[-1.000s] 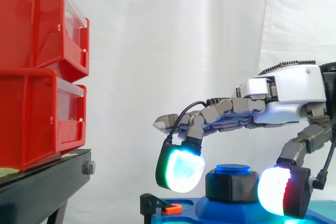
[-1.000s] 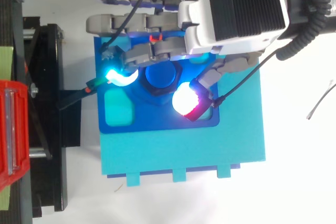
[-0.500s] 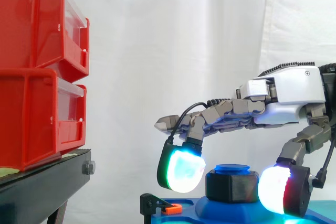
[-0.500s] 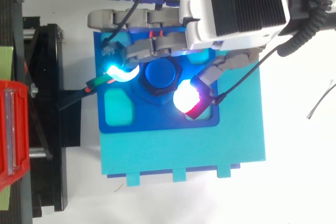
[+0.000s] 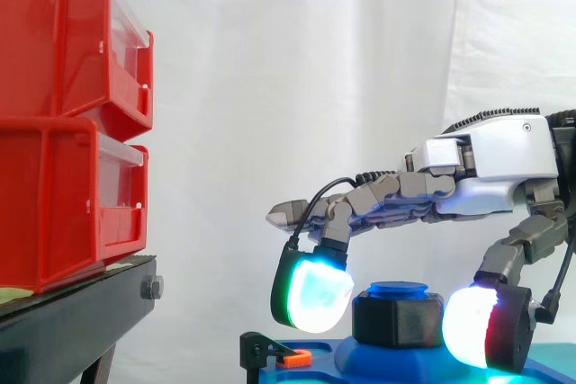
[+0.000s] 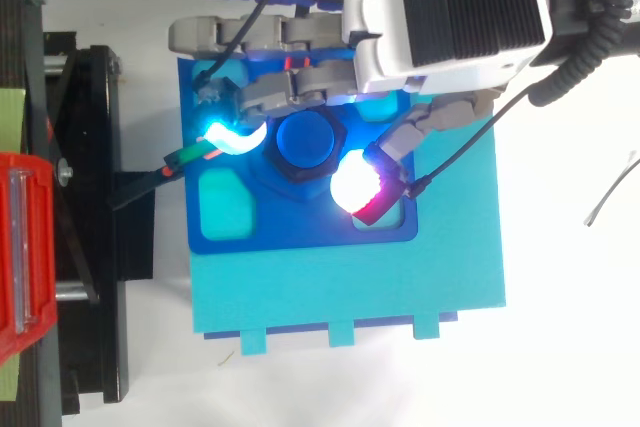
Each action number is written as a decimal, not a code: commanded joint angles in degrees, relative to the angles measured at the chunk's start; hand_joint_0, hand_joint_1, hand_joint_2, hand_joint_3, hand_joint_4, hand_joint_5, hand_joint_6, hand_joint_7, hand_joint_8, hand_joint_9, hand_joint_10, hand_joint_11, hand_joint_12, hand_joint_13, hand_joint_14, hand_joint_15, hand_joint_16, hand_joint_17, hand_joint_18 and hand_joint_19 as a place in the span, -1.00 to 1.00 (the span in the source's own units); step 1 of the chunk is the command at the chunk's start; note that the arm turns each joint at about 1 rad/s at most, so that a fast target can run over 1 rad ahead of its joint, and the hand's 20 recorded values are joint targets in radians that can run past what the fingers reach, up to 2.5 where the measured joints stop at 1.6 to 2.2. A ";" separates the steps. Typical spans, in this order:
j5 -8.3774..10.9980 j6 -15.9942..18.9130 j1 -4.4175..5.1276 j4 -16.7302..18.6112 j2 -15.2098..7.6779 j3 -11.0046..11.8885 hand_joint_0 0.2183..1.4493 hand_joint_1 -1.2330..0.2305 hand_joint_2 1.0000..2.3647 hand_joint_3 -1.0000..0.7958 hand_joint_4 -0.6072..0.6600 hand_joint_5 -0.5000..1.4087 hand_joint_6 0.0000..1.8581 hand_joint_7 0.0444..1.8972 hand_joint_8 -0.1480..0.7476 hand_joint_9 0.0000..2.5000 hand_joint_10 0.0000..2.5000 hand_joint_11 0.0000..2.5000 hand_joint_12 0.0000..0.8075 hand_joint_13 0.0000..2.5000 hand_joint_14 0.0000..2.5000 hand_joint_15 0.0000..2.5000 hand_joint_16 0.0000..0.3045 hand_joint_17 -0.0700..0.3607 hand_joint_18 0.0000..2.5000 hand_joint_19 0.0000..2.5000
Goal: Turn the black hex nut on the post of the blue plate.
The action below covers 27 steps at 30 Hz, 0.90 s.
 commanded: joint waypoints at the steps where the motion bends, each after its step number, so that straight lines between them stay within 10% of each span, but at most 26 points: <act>1: 0.00 0.00 0.00 0.21 -0.02 -0.07 -0.43 -0.30 -1.00 -0.44 -0.01 -0.79 -0.46 -0.13 -0.60 -1.00 -1.00 -1.00 -0.46 -1.00 -1.00 -0.97 -0.82 -0.38 -0.98 -0.87; 27: 0.00 -0.18 -0.18 0.39 -0.81 -0.07 -0.44 -0.27 -1.00 -0.44 0.06 -0.78 -0.46 -0.10 -0.60 -1.00 -1.00 -1.00 -0.45 -1.00 -1.00 -0.97 -0.81 -0.38 -0.99 -0.86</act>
